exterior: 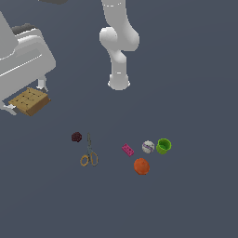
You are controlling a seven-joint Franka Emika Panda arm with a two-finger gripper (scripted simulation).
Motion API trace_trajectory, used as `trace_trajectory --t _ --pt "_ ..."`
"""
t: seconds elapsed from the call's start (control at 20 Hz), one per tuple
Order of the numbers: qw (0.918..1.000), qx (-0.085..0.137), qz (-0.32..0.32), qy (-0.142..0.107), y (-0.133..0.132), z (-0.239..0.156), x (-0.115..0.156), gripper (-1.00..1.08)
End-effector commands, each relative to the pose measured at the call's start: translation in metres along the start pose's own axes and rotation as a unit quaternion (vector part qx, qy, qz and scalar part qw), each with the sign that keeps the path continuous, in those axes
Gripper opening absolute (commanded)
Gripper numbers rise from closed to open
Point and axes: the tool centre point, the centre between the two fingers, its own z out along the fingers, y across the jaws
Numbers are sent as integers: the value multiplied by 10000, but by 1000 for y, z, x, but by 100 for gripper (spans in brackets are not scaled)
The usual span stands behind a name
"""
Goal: Pick up a designated object from a clutter of objects.
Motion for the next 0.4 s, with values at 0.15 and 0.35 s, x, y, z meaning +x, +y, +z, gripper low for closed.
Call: trace_trajectory --t 0.15,0.35 --pt "10000 2 -5 -4 5 -10 -10 -100" --pt "10000 2 -5 -4 6 -12 -12 -100"
